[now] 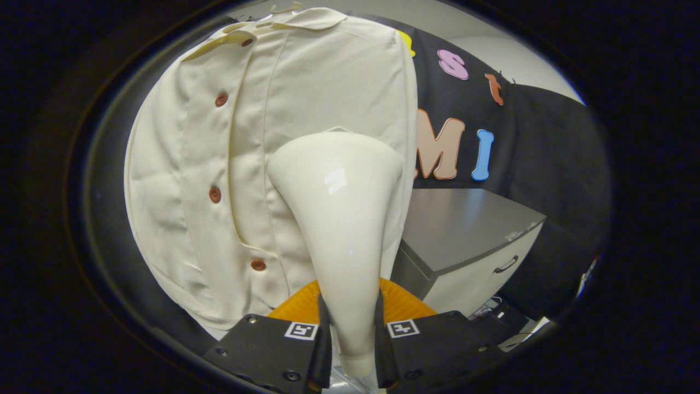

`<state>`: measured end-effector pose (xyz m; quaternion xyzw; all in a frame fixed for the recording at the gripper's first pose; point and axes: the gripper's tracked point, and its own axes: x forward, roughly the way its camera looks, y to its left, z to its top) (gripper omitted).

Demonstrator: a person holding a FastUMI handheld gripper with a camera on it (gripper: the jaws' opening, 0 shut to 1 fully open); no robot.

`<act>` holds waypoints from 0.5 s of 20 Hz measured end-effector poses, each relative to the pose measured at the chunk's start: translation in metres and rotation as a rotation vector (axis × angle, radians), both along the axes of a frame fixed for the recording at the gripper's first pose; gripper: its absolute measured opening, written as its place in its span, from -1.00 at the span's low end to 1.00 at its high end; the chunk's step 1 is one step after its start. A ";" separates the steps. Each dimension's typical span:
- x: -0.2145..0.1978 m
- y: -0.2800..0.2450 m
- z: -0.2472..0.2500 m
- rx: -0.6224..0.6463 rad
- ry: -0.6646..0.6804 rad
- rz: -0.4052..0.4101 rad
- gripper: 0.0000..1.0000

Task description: Iron the clothes twice with a garment steamer, once on the left side and once on the right side.

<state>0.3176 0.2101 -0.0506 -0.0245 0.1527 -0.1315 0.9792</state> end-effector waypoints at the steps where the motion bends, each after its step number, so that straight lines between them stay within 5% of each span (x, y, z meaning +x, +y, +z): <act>1: 0.000 0.000 -0.005 0.002 0.004 0.001 -0.37; 10: -0.006 0.005 -0.076 0.047 0.073 0.008 -0.36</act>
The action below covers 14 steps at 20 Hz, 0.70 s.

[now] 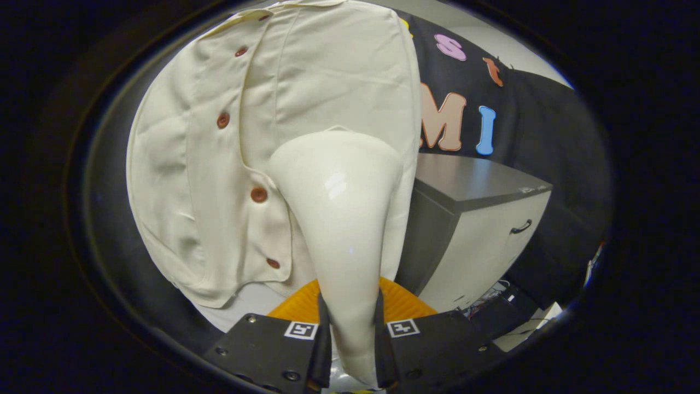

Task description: Iron the clothes twice with a garment steamer, once on the left side and once on the right side.

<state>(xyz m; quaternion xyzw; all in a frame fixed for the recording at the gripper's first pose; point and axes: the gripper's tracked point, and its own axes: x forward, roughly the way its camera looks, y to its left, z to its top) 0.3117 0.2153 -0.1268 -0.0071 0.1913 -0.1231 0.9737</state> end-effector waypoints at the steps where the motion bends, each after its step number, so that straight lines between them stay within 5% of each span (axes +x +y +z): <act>1: 0.000 0.001 -0.006 0.009 0.002 0.002 -0.36; 14: -0.014 -0.007 -0.086 0.023 0.098 -0.020 -0.36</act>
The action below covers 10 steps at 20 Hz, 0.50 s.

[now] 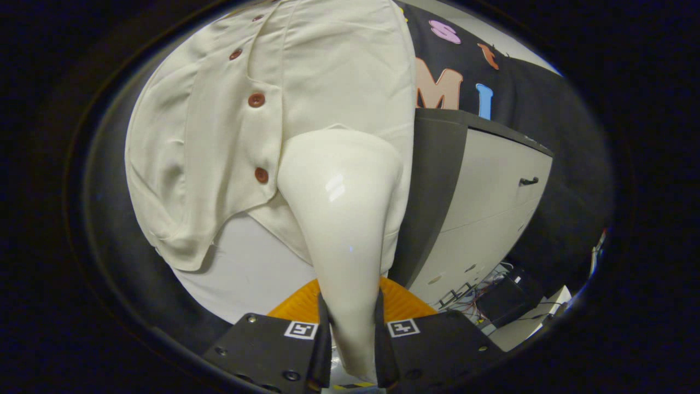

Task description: Iron the clothes twice with a garment steamer, once on the left side and once on the right side.

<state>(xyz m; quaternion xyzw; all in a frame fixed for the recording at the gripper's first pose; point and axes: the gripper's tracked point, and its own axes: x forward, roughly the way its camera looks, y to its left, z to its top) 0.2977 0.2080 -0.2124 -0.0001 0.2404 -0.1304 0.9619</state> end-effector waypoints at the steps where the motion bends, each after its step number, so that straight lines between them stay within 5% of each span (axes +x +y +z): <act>1: -0.002 0.001 -0.006 0.000 0.012 0.001 -0.36; 10: -0.039 0.020 -0.042 -0.015 0.083 0.030 -0.35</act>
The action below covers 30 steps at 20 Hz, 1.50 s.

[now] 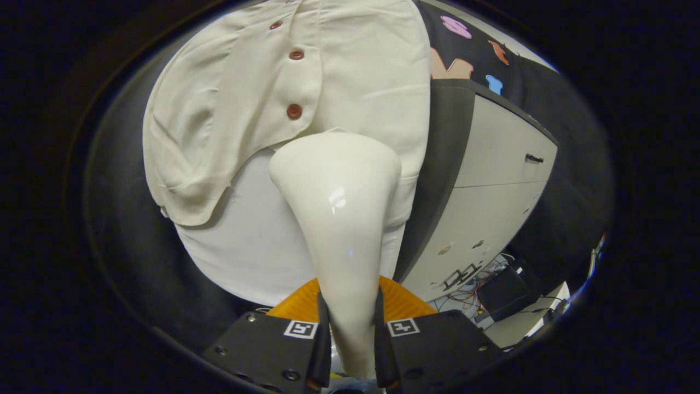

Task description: Iron the clothes twice with a garment steamer, once on the left side and once on the right side.

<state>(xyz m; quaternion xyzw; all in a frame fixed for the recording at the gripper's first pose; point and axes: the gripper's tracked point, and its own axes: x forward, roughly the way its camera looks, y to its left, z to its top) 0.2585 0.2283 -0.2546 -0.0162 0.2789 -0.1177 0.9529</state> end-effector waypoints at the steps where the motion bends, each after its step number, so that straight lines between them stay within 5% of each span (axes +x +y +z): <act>1: -0.009 0.001 -0.002 0.003 0.002 -0.002 -0.36; 19: -0.193 0.001 0.060 -0.019 -0.083 0.092 -0.36; 30: -0.218 0.003 0.162 -0.018 -0.225 0.148 -0.36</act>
